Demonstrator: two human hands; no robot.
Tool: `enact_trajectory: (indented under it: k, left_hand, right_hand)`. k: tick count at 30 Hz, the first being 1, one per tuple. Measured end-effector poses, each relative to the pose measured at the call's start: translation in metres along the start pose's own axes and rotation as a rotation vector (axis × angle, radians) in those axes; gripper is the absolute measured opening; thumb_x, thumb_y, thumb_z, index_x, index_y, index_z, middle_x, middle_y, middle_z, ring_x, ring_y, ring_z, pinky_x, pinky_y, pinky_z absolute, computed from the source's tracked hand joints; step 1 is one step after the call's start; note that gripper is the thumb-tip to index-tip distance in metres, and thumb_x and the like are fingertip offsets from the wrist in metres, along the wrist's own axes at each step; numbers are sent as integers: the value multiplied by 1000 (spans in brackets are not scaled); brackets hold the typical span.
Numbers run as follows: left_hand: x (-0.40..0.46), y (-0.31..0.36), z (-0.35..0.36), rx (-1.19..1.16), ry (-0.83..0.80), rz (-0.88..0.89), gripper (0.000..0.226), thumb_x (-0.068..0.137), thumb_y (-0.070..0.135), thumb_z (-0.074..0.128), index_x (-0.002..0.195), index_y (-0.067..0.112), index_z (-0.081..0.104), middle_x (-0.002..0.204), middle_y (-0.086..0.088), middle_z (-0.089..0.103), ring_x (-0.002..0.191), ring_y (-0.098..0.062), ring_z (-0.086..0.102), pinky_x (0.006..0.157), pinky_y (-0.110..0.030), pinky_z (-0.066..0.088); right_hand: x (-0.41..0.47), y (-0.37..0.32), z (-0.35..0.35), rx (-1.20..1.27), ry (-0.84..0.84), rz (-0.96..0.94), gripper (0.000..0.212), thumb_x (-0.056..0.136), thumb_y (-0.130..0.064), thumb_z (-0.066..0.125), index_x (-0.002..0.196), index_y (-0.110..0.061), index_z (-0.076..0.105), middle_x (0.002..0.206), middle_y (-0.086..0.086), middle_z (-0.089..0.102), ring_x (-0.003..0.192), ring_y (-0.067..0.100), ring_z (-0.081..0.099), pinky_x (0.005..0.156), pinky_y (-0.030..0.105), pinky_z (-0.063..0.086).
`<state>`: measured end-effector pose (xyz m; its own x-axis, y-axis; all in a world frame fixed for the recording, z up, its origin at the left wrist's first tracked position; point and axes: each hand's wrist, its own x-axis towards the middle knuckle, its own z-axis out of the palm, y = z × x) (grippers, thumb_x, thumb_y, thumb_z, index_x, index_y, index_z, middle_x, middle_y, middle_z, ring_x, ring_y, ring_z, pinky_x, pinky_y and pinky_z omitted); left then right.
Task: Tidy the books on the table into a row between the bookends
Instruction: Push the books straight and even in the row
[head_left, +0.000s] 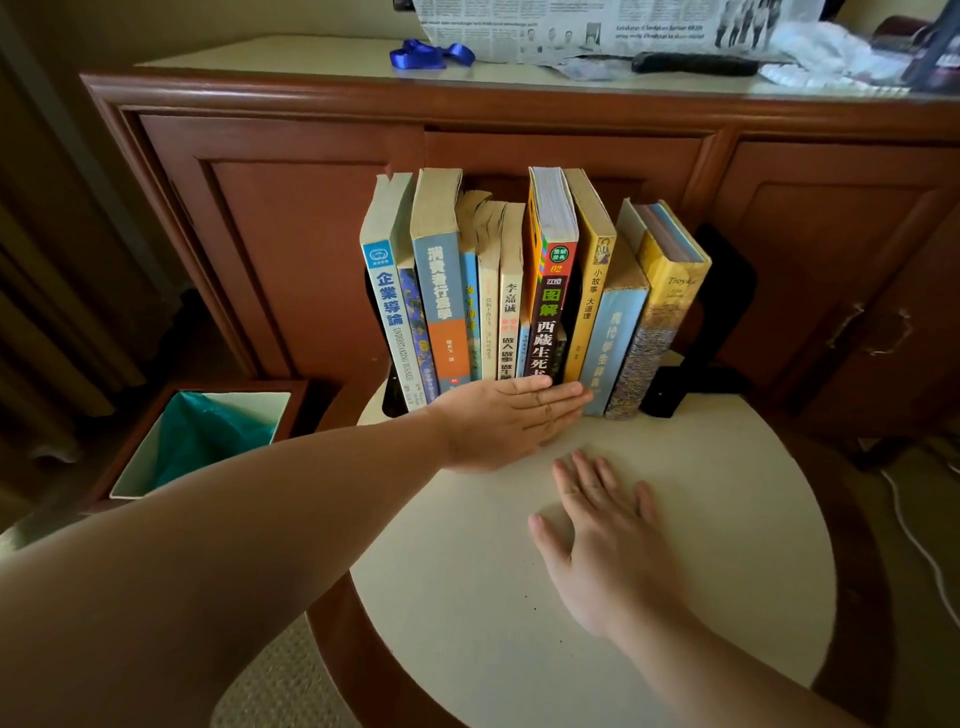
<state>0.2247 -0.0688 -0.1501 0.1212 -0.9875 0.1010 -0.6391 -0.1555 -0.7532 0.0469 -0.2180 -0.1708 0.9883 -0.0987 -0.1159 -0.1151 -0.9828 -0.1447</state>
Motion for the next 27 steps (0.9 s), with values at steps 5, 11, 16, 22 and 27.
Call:
enact_trajectory:
  k: [5,11,16,22,27]
  left_hand:
    - [1,-3,3,17,-23,-8,61,112,36,17,165,4,13,173,-13,9,161,-24,3,128,-42,-9]
    - [2,-3,4,25,-14,-4,62,112,36,11,164,4,13,173,-12,10,161,-24,4,129,-42,-6]
    - [3,-6,8,0,-13,-22,62,112,39,12,165,6,14,174,-10,10,161,-21,4,128,-41,-8]
    - [4,-6,12,-32,-18,-45,62,112,39,10,164,7,9,174,-9,6,157,-20,-9,129,-40,-10]
    - [4,-7,9,-62,-41,-42,61,112,40,14,164,8,9,173,-7,3,156,-19,-11,126,-40,-16]
  right_hand:
    - [-1,1,1,6,6,-8,93,83,-70,-10,166,-30,3,173,-8,-10,158,11,-13,127,48,-4]
    - [-1,1,0,1,4,-12,93,83,-69,-10,166,-30,2,173,-8,-10,158,12,-13,127,48,-4]
    - [0,2,1,-3,0,-12,92,83,-70,-9,166,-30,1,173,-8,-11,158,12,-14,127,48,-4]
    - [-1,1,1,-6,6,-14,91,84,-70,-9,166,-31,0,173,-8,-12,158,11,-15,127,48,-5]
    - [-1,1,0,-2,12,-17,92,83,-70,-9,166,-31,1,173,-9,-11,158,11,-14,127,48,-5]
